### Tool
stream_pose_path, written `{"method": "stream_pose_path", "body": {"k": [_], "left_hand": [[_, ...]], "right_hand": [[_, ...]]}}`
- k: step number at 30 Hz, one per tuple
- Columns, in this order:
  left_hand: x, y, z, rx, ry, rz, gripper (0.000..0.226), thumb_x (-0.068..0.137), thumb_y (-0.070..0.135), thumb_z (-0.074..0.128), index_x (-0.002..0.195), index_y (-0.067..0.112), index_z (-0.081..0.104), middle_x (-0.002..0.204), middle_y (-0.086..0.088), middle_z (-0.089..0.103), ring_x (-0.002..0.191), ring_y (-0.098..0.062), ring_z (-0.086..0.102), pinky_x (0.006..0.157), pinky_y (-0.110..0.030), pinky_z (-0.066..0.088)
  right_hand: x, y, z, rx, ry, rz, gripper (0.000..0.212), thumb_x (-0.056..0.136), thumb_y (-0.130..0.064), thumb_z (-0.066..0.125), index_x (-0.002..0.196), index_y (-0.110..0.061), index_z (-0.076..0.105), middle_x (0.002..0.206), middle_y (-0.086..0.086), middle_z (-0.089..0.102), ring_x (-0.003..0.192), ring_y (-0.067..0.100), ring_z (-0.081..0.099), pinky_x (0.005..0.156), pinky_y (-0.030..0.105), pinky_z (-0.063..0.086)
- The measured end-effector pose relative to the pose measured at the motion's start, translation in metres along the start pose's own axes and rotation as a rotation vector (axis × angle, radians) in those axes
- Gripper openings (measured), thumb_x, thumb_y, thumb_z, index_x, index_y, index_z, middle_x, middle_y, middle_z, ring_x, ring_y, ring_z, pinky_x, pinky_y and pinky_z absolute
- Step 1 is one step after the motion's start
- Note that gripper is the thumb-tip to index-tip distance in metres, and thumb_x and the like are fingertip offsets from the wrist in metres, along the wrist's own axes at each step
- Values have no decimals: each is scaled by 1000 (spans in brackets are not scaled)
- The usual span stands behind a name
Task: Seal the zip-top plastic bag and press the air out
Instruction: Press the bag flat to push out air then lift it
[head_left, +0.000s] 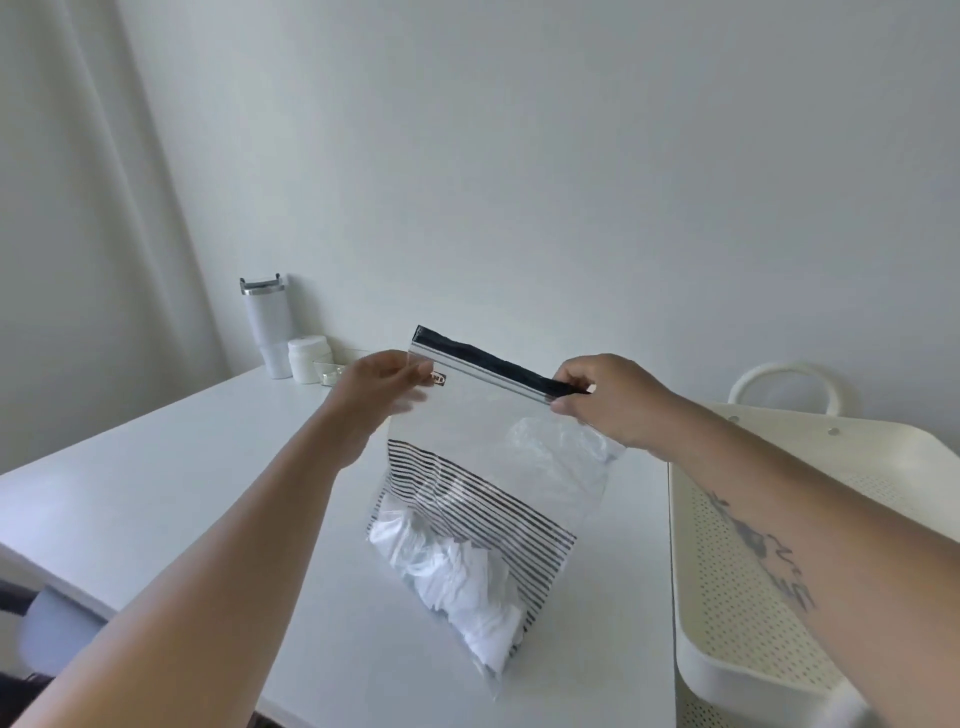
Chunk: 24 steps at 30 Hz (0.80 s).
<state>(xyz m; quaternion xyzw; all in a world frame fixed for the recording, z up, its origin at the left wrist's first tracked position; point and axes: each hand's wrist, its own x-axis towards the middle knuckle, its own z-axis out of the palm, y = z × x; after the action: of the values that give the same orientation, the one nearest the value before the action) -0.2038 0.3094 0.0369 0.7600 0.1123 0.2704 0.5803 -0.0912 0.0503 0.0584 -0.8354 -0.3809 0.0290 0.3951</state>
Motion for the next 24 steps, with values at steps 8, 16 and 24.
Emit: {"method": "stream_pose_path", "body": {"k": [8, 16, 24], "left_hand": [[-15, 31, -1, -201, -68, 3, 11, 79, 31, 72, 82, 21, 68, 81, 7, 75, 70, -10, 70, 60, -21, 56], [-8, 109, 28, -236, -99, 150, 10, 81, 35, 75, 76, 28, 71, 89, 6, 77, 71, -9, 73, 59, -20, 57], [-6, 155, 121, -324, -228, 184, 10, 86, 31, 72, 78, 26, 68, 91, 7, 76, 73, -13, 73, 60, -23, 57]], "right_hand": [[-28, 26, -19, 454, 114, 155, 10, 84, -13, 73, 90, -7, 68, 85, 5, 68, 72, 15, 66, 69, 30, 58], [-40, 2, -95, 773, 285, 73, 8, 85, -9, 74, 86, -12, 67, 78, 2, 68, 60, 13, 63, 60, 26, 58], [-92, 11, -200, 668, 438, 25, 4, 88, -15, 71, 89, -17, 67, 84, 1, 69, 60, 11, 65, 64, 27, 58]]}}
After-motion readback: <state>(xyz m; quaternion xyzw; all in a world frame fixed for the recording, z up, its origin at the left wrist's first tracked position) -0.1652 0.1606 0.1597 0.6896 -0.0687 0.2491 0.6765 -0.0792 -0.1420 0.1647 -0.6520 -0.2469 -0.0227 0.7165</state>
